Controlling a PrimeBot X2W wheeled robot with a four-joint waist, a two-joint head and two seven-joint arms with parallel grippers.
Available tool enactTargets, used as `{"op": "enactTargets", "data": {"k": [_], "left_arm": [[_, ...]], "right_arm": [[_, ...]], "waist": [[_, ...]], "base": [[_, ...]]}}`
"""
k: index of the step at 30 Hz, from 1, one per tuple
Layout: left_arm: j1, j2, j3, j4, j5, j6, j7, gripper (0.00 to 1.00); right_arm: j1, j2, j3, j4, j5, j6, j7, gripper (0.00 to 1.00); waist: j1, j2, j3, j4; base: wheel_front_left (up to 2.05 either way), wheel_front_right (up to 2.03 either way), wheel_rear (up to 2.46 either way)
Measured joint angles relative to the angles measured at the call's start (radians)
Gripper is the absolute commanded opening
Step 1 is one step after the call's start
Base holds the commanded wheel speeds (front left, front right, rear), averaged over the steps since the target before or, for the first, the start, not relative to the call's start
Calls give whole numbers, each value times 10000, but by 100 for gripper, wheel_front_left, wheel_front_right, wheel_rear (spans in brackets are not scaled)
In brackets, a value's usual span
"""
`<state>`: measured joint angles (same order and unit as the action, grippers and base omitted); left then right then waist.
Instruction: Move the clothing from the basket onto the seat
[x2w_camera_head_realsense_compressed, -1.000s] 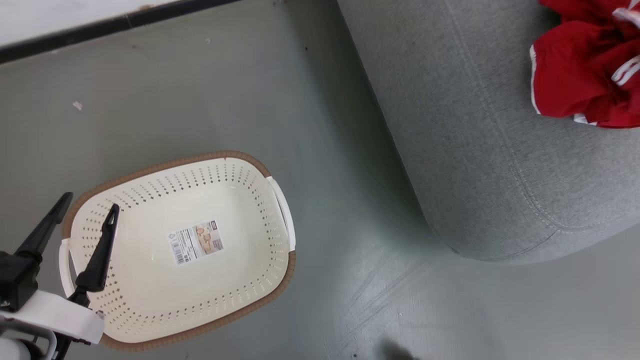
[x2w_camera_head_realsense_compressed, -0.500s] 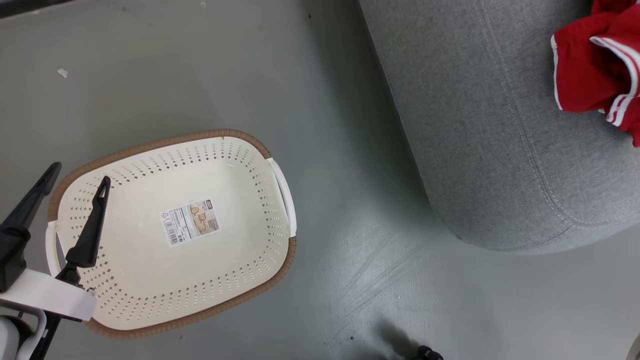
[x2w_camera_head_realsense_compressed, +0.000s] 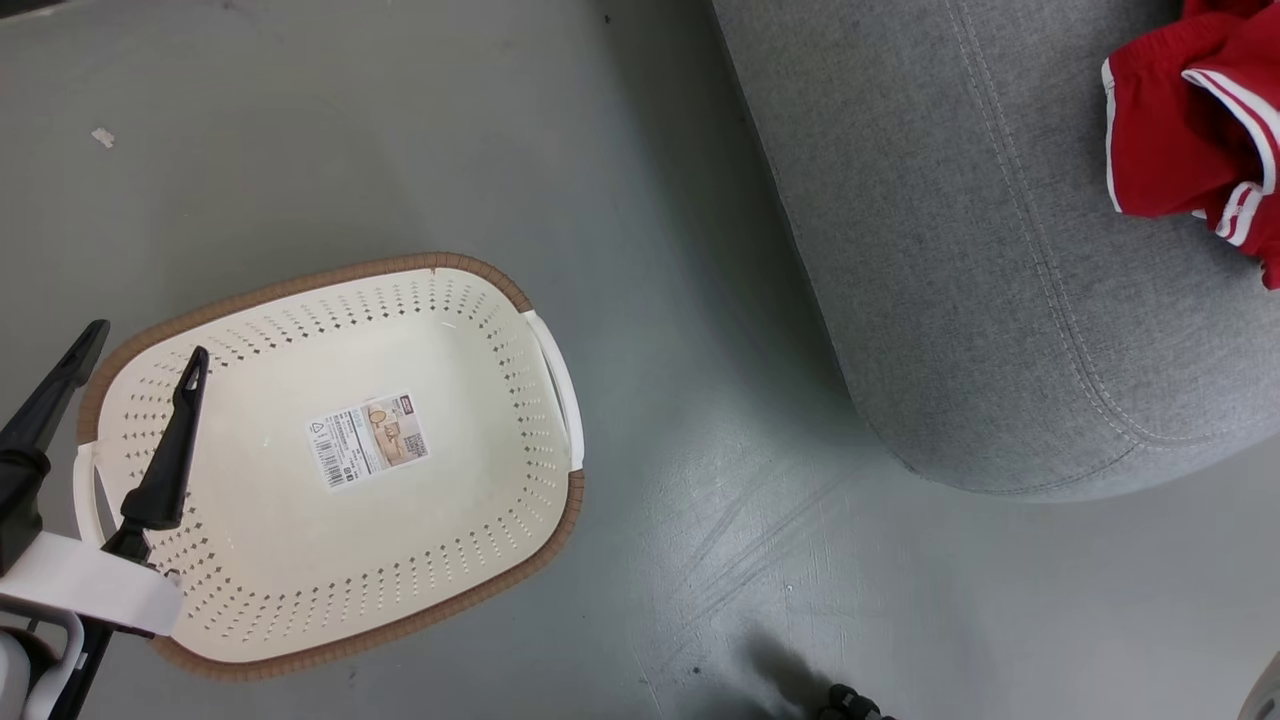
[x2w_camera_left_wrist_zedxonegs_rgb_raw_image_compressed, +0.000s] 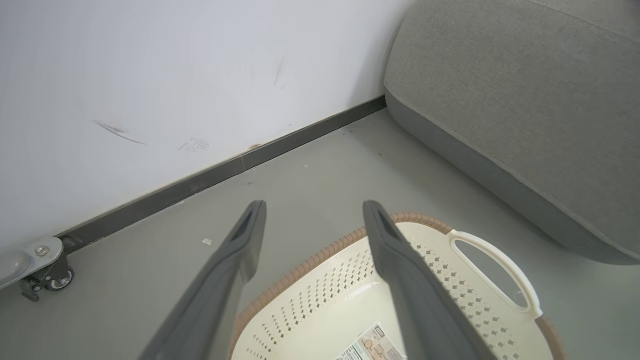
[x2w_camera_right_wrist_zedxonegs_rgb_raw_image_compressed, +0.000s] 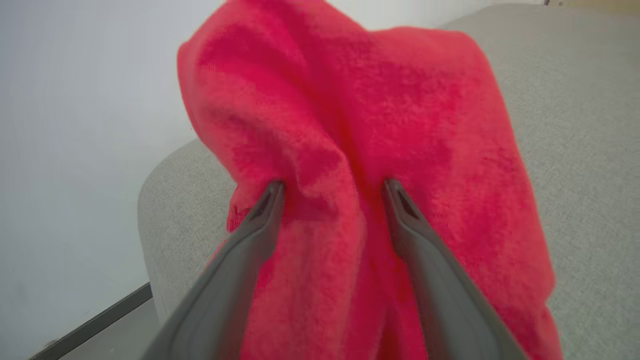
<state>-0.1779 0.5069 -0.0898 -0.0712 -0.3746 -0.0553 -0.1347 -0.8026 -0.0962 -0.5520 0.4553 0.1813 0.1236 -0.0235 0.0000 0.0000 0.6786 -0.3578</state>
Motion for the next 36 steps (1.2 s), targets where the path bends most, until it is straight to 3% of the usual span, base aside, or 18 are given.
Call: {"op": "enactTargets", "data": {"k": [17, 27, 36], "left_arm": [[-8, -368, -10, 545, -2, 90, -422, 100], [-225, -853, 12, 844, -100, 245, -792, 100], [-244, -1490, 364, 1166, -518, 514, -978, 100]], "right_arm": [[1933, 623, 278, -1971, -487, 0, -1057, 100], [2778, 642, 1678, -3173, -337, 0, -1223, 100], [3152, 616, 3149, -3041, -165, 0, -1446, 100]], "waist": [[0, 0, -427, 56], [0, 0, -901, 252], [0, 0, -1364, 763]], "base": [[0, 0, 0], [0, 0, 0], [0, 0, 0]]}}
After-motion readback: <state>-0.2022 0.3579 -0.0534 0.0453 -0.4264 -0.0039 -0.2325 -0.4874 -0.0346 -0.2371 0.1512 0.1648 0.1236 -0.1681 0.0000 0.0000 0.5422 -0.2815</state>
